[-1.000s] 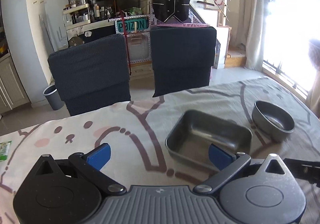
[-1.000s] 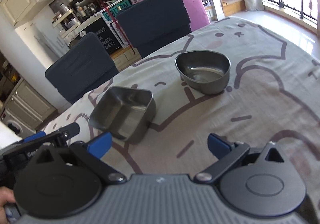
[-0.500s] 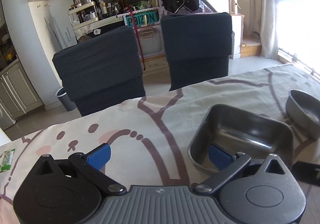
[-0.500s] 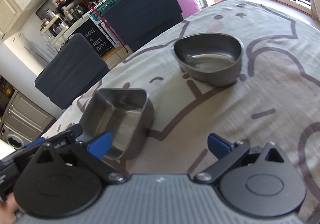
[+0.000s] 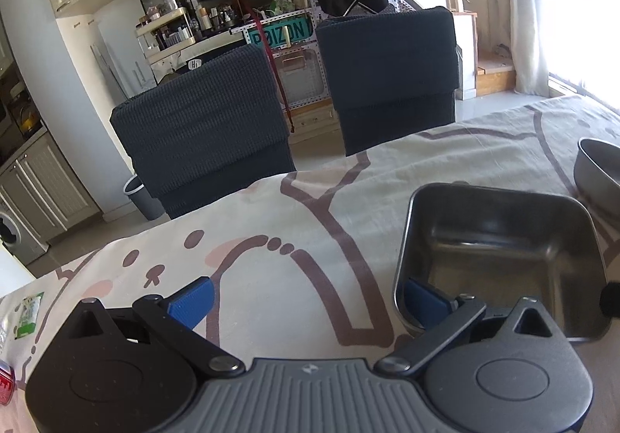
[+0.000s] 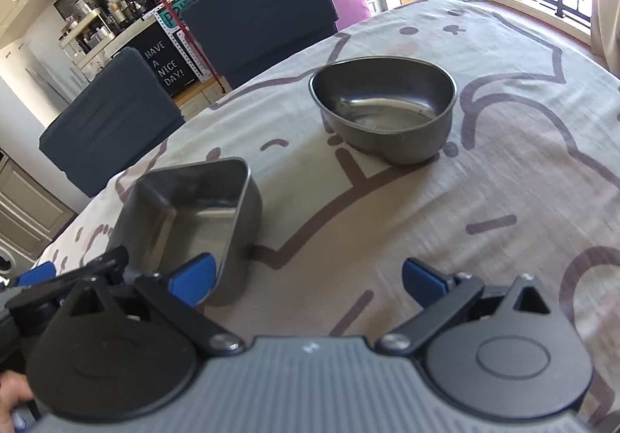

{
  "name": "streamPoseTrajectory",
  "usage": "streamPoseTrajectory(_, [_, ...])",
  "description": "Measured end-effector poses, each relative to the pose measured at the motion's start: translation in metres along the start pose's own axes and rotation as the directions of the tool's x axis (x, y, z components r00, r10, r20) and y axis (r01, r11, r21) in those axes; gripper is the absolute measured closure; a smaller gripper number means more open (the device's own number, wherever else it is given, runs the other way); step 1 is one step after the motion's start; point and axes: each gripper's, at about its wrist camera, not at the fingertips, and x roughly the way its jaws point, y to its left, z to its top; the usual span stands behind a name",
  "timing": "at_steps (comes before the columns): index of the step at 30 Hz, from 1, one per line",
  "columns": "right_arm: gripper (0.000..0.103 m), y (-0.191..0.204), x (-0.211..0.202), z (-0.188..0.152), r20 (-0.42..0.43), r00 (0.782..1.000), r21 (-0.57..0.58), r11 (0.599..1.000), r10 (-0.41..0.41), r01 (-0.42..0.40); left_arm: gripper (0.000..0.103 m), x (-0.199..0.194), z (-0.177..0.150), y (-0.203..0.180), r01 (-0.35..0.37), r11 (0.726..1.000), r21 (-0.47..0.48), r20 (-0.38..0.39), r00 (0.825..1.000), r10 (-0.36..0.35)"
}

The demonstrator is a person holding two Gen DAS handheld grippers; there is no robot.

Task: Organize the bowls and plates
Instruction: 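Close both tools on opposite walls of the second steel tray, then lift the second steel tray with both tools and carry it toward the first tray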

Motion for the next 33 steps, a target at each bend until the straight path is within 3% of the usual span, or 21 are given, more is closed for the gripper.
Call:
streamPoseTrajectory(9, [0.003, -0.001, -0.005, 0.002, 0.031, 0.999, -0.057, 0.998, -0.012, 0.014, 0.013, -0.011, -0.001, 0.001, 0.051, 0.999, 0.008, 0.007, 0.999, -0.051])
streamPoseTrajectory(12, [0.017, 0.001, -0.007, 0.003, 0.033, 0.999, -0.072, 0.997, 0.021, -0.019, 0.025, -0.011, 0.0, 0.0, 0.076, 0.997, -0.004, 0.004, 0.997, -0.076])
streamPoseTrajectory(14, [0.029, 0.005, -0.009, 0.003, 0.031, 0.998, -0.088, 0.995, 0.052, -0.049, 0.042, -0.011, 0.0, -0.002, 0.105, 0.994, -0.019, 0.0, 0.994, -0.105])
streamPoseTrajectory(17, [0.046, 0.014, -0.01, 0.003, 0.029, 0.996, -0.126, 0.989, 0.079, -0.074, 0.058, -0.013, 0.0, -0.006, 0.133, 0.991, -0.02, 0.005, 0.991, -0.133])
streamPoseTrajectory(19, [0.058, 0.018, -0.012, 0.002, 0.031, 0.994, -0.152, 0.984, 0.102, -0.096, 0.065, -0.013, 0.001, -0.008, 0.148, 0.989, -0.018, 0.007, 0.989, -0.148])
streamPoseTrajectory(26, [0.074, 0.02, -0.014, 0.001, 0.031, 0.991, -0.165, 0.979, 0.13, -0.123, 0.089, -0.014, 0.001, -0.007, 0.221, 0.973, -0.06, 0.004, 0.975, -0.221])
streamPoseTrajectory(33, [0.09, 0.018, -0.014, 0.002, 0.044, 0.99, -0.161, 0.979, 0.132, -0.123, 0.097, -0.015, -0.001, -0.006, 0.299, 0.952, -0.068, -0.018, 0.953, -0.301])
